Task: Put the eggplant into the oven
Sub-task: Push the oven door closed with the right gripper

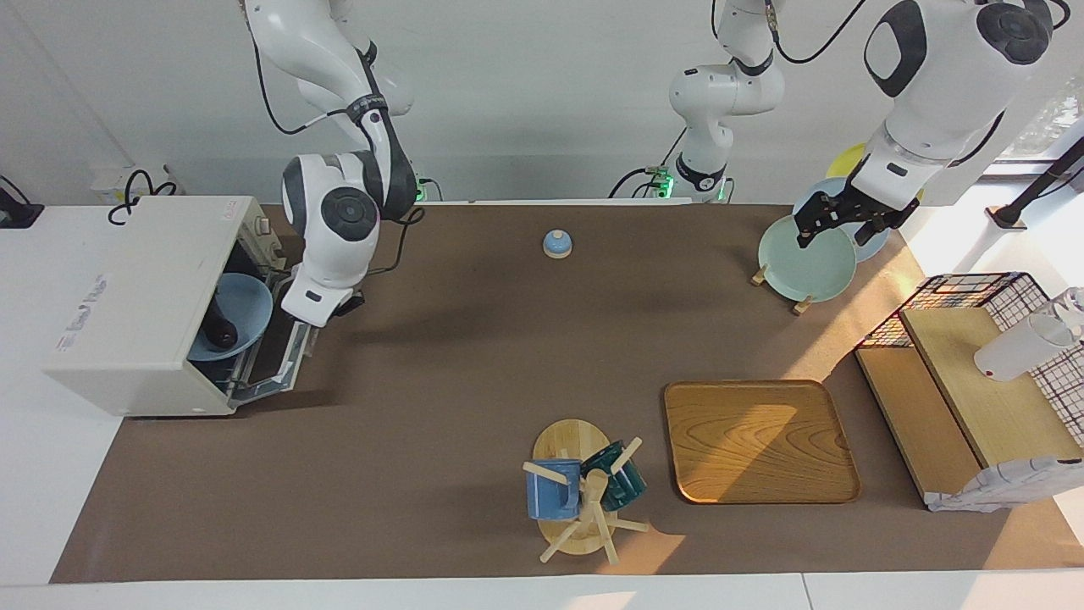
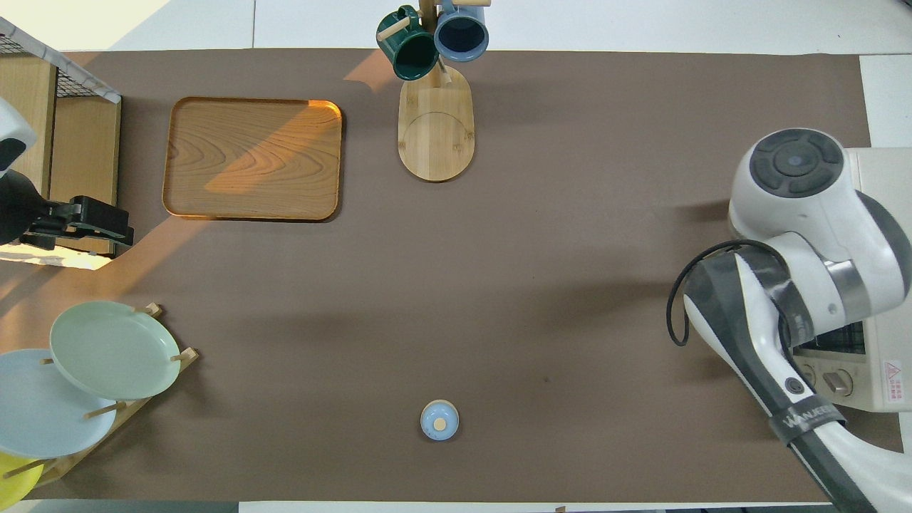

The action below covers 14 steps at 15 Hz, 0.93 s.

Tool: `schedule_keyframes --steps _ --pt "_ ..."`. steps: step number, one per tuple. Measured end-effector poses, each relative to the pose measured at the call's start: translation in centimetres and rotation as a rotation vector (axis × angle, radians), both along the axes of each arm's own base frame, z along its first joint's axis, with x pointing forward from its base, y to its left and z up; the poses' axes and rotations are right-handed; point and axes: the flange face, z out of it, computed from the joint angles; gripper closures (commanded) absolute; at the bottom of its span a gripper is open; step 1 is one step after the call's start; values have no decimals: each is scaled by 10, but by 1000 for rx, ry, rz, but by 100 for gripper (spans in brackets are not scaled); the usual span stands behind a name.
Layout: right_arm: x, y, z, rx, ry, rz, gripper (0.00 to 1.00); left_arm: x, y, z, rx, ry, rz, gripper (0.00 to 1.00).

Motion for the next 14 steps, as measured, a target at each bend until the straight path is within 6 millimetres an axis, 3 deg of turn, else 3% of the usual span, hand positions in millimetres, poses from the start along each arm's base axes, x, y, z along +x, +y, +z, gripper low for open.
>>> schedule_keyframes --steps 3,6,8,10,11,12,14 --pt "-3 -45 26 0 -6 -11 100 0 0 0 0 0 0 0" --pt "-9 -71 38 26 10 -63 100 0 0 0 0 0 0 0" --pt "-15 -71 53 87 50 -136 80 0 0 0 0 0 0 0" --pt "-13 -66 90 140 38 -178 58 0 0 0 0 0 0 0" --pt "-11 -62 111 166 21 -188 36 0 0 0 0 0 0 0" --pt "-10 -57 130 205 1 -195 1 0 0 0 0 0 0 0" --pt "-9 -47 153 287 -28 -204 0 0 0 0 0 0 0 0"
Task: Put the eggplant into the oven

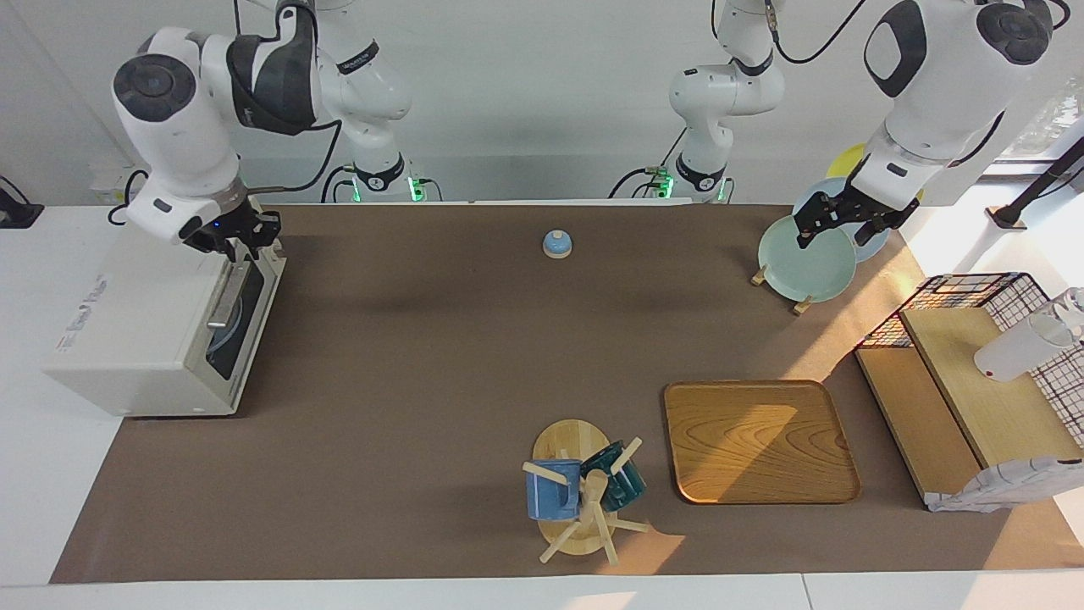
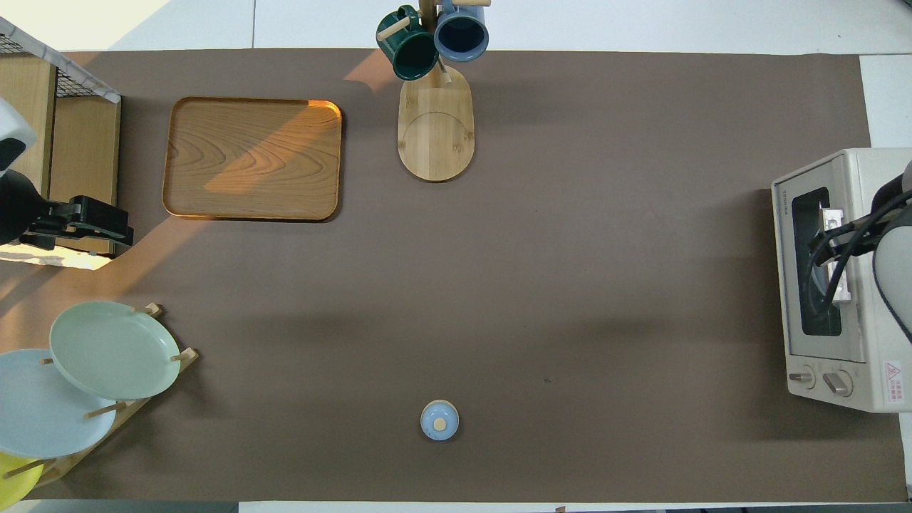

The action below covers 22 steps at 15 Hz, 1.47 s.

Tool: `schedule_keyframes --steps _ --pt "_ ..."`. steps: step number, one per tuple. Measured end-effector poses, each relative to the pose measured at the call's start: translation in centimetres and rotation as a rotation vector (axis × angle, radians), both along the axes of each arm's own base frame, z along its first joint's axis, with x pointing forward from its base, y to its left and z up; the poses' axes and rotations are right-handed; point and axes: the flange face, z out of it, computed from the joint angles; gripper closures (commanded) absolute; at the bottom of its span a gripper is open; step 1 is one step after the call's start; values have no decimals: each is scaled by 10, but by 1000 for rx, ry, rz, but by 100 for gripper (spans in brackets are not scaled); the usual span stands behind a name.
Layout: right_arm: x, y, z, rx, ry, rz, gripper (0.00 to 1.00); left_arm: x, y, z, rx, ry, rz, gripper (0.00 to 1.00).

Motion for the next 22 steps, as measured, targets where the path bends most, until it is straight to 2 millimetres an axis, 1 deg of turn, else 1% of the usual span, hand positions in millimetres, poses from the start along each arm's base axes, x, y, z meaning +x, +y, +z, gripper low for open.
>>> schedule_keyframes --steps 2,6,10,12,15,17,20,22 --pt "1 5 7 33 -16 -11 0 0 0 0 0 0 0 0" --pt "1 7 6 37 -17 -38 0 0 0 0 0 0 0 0" --pt "-1 31 8 36 -4 -25 0 0 0 0 0 0 0 0" --pt "-4 36 13 35 -13 -20 0 0 0 0 0 0 0 0" --pt "-14 42 23 30 -28 -28 0 0 0 0 0 0 0 0" --pt "-17 39 26 27 -38 -51 0 0 0 0 0 0 0 0" --pt "-15 26 24 29 -42 -76 0 0 0 0 0 0 0 0" --pt "-14 21 24 33 -44 -84 0 0 0 0 0 0 0 0"
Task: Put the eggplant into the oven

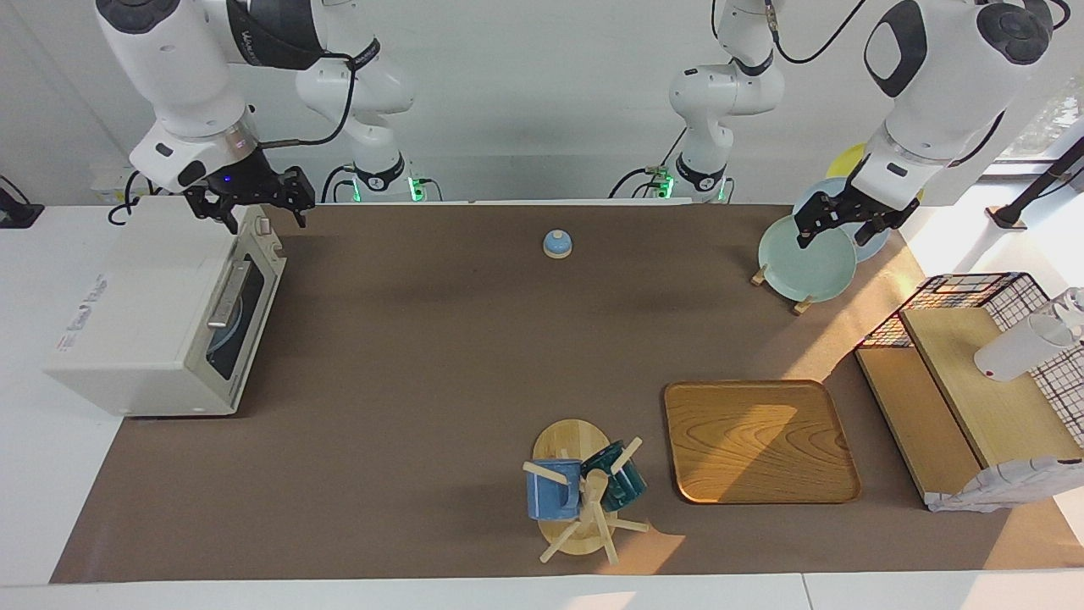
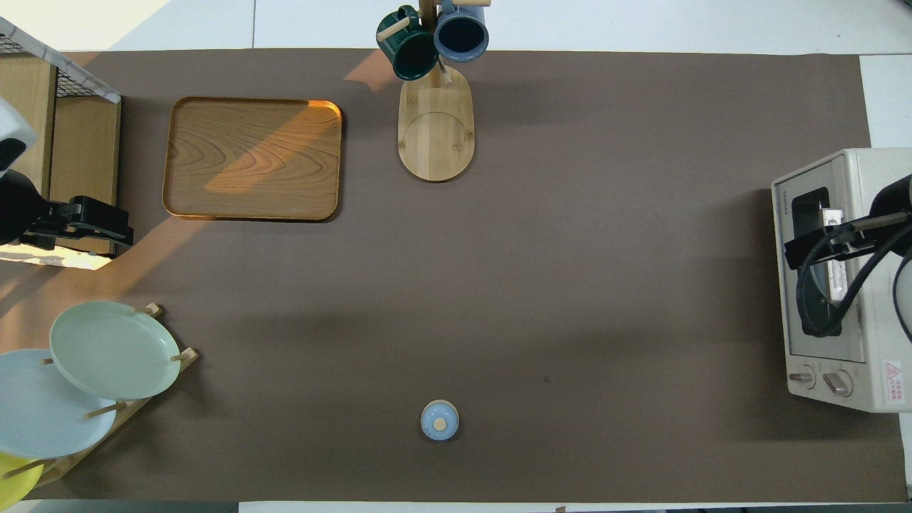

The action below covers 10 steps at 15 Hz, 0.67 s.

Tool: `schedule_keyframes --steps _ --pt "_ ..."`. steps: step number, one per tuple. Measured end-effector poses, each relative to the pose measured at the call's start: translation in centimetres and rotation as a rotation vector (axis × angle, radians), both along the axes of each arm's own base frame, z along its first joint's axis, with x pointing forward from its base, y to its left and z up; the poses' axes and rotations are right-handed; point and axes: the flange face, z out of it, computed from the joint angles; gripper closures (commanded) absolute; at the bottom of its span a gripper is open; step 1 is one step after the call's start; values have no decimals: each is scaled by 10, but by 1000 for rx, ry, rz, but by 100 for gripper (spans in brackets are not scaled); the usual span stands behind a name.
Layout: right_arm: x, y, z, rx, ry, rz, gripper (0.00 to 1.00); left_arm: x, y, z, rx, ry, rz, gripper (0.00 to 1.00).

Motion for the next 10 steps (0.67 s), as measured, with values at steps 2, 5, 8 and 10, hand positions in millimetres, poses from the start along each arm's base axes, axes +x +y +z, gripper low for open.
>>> schedule_keyframes --steps 2,5,8,10 --pt "1 -3 -1 13 1 -10 0 0 0 0 0 0 0 0" --pt "3 -9 -4 25 6 -23 0 0 0 0 0 0 0 0" --pt "2 5 -2 24 5 1 0 0 0 0 0 0 0 0" --pt "2 9 -2 24 6 6 0 0 0 0 0 0 0 0"
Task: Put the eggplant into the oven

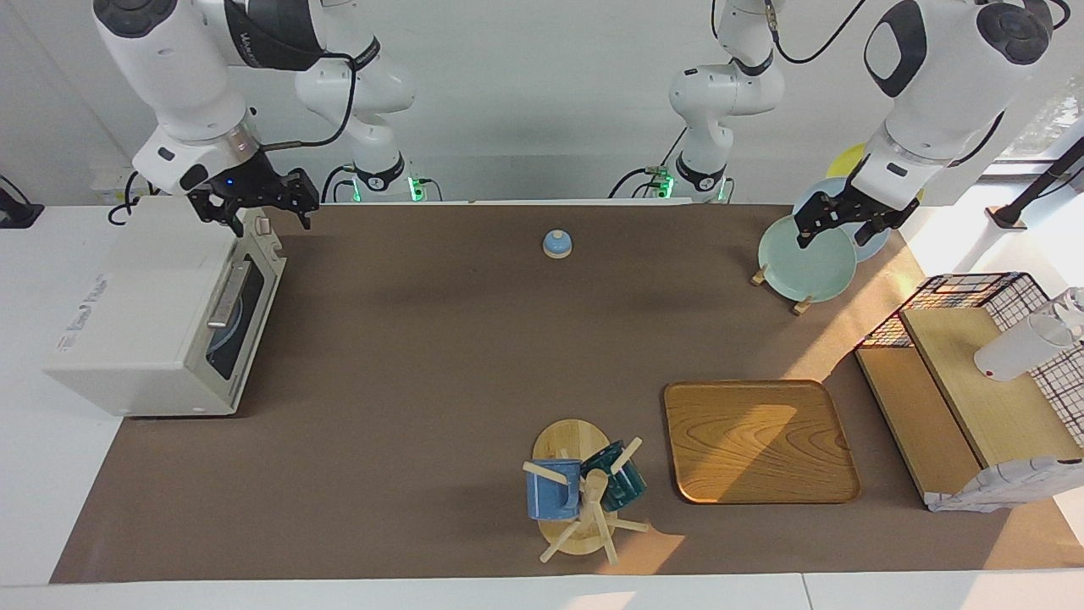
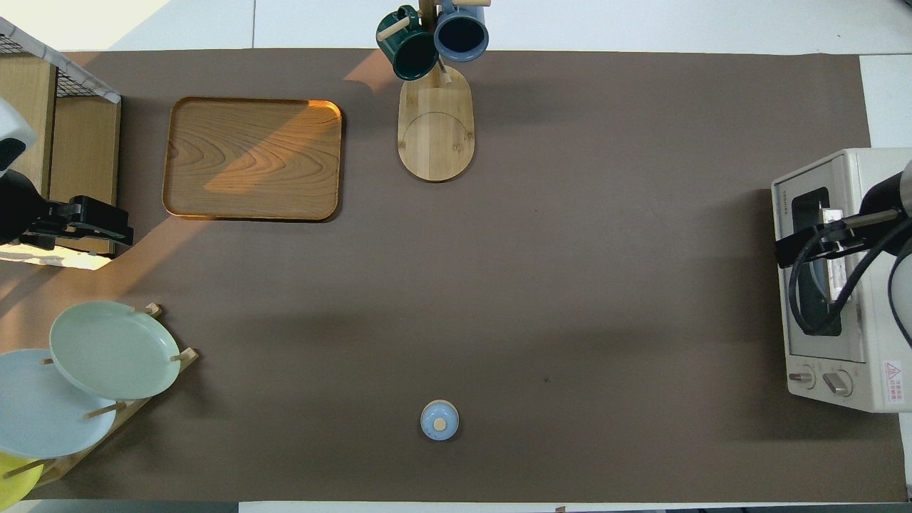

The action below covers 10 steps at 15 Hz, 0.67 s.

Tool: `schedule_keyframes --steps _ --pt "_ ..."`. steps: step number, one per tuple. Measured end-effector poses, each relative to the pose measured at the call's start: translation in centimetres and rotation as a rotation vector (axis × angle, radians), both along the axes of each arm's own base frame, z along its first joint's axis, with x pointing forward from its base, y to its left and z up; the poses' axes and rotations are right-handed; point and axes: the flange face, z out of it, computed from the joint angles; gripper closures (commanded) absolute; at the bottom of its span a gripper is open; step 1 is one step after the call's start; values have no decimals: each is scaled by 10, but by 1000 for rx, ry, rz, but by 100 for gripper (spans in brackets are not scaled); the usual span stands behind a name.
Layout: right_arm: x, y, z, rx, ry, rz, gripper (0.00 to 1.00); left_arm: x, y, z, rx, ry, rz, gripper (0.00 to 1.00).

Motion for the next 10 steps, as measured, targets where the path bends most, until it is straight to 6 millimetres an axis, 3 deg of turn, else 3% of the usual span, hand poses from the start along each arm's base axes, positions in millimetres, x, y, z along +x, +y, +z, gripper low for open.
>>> schedule_keyframes --steps 10 --pt "1 -3 1 -3 -13 -32 0 0 0 0 0 0 0 0"
